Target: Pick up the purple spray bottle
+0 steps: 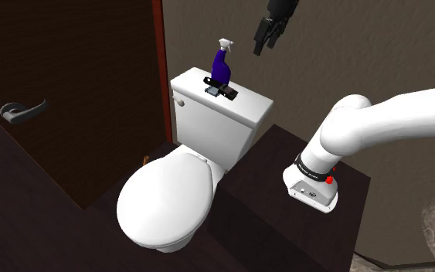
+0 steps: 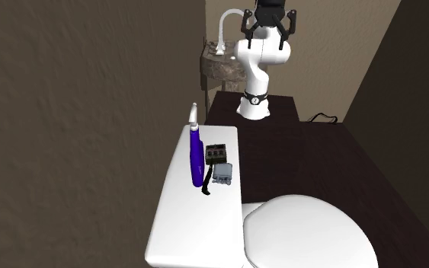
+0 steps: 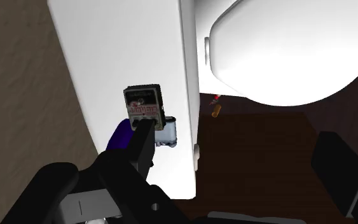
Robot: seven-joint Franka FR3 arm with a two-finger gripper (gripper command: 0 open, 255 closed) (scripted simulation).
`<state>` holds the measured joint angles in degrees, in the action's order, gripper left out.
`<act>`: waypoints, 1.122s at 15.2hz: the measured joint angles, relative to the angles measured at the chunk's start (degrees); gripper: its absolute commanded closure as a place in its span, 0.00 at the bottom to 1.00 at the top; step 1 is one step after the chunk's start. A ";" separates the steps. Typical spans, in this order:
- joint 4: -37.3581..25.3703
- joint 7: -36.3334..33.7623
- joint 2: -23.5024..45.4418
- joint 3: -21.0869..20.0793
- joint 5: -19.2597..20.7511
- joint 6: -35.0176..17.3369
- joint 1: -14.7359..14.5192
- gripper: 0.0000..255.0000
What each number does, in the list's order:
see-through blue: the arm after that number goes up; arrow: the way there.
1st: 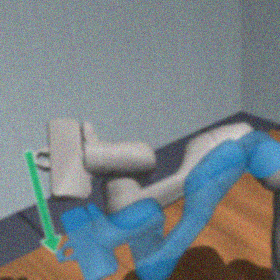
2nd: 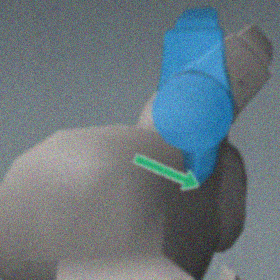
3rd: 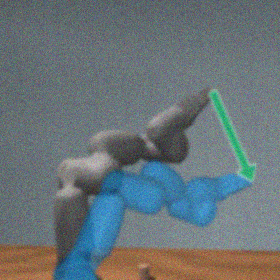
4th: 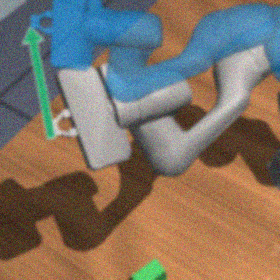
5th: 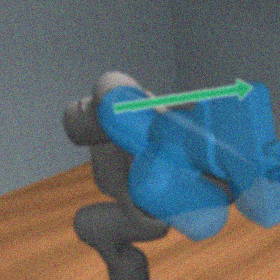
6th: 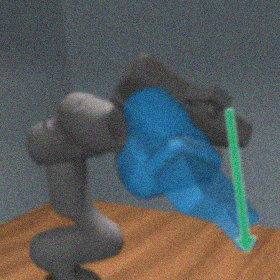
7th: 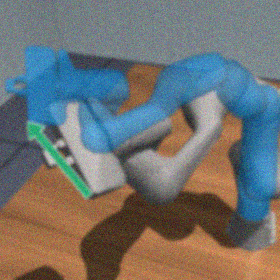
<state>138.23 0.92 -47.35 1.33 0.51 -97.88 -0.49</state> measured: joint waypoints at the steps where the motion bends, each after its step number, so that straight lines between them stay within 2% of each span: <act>1: 0.00 0.00 0.00 0.00 0.00 0.00 0.00 0.00; 9: 4.57 8.57 6.48 6.99 2.17 -14.61 0.60 0.00; 13: 5.28 13.80 12.74 11.18 2.15 -23.62 0.16 0.00; 17: 4.08 19.85 20.37 15.69 0.40 -31.92 -1.22 0.00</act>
<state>142.31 20.77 -26.98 17.03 0.91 -129.80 -1.71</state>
